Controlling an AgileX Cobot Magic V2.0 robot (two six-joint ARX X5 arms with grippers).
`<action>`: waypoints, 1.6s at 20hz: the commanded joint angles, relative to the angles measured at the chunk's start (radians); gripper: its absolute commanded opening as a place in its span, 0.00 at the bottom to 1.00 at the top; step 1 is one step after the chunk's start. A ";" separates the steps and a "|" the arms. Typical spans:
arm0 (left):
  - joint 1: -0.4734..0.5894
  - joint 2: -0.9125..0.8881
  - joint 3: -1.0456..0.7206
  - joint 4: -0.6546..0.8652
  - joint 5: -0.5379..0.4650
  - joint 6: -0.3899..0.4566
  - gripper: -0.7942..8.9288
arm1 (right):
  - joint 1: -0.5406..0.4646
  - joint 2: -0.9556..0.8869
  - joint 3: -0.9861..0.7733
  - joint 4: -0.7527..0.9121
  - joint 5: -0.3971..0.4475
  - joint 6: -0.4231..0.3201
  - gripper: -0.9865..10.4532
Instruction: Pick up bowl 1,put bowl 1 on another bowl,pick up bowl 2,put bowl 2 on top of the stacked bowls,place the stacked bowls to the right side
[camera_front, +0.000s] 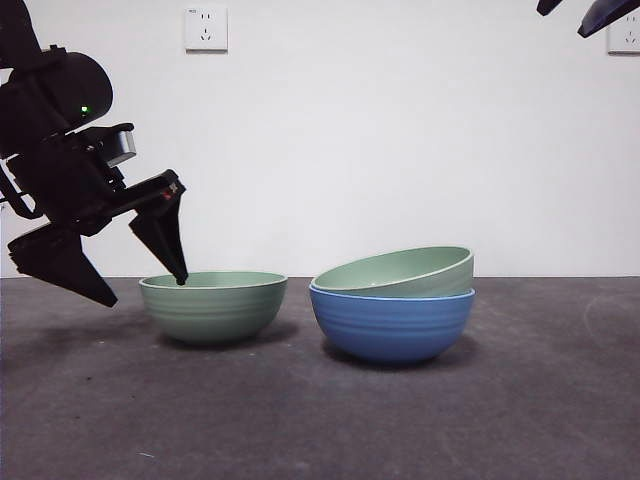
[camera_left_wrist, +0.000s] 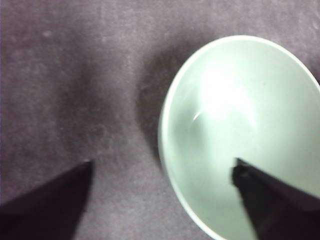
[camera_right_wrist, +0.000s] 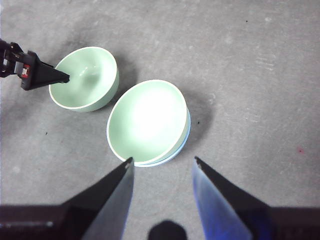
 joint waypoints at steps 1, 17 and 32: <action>-0.006 0.009 -0.002 -0.001 -0.003 -0.007 0.29 | 0.001 -0.001 0.002 0.002 0.003 -0.005 0.26; -0.024 -0.005 0.010 -0.033 0.000 -0.011 0.07 | 0.001 -0.002 0.002 0.002 0.003 -0.005 0.25; -0.320 -0.034 0.331 -0.185 0.035 -0.003 0.07 | 0.001 -0.002 0.002 0.002 0.003 -0.005 0.25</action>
